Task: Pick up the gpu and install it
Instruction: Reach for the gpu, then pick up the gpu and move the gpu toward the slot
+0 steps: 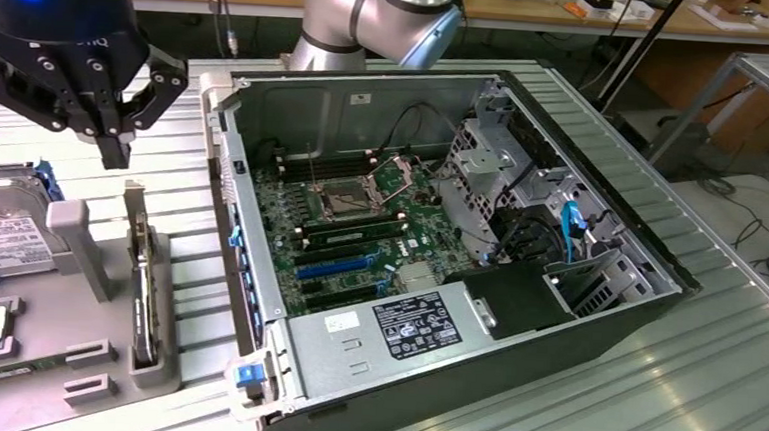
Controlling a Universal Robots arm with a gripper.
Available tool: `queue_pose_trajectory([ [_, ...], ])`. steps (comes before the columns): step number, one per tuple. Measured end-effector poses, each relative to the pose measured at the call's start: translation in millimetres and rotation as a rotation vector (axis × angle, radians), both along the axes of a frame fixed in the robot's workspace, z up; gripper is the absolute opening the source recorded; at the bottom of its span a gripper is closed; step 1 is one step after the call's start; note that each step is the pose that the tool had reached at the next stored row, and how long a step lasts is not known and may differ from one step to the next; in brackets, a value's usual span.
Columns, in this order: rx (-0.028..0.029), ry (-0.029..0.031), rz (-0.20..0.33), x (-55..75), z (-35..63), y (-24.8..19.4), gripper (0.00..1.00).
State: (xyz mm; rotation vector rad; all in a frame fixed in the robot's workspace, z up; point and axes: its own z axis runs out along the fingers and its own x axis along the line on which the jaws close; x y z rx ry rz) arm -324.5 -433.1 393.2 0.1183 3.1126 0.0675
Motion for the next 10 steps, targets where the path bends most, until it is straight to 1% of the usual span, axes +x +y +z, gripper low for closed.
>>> queue_pose_trajectory([
  [3,0.0001,-0.0001,0.0,-5.5,-0.2,-6.0,0.11],
  [10,0.0,-0.0001,0.0,-7.1,-0.2,-6.4,0.11],
])
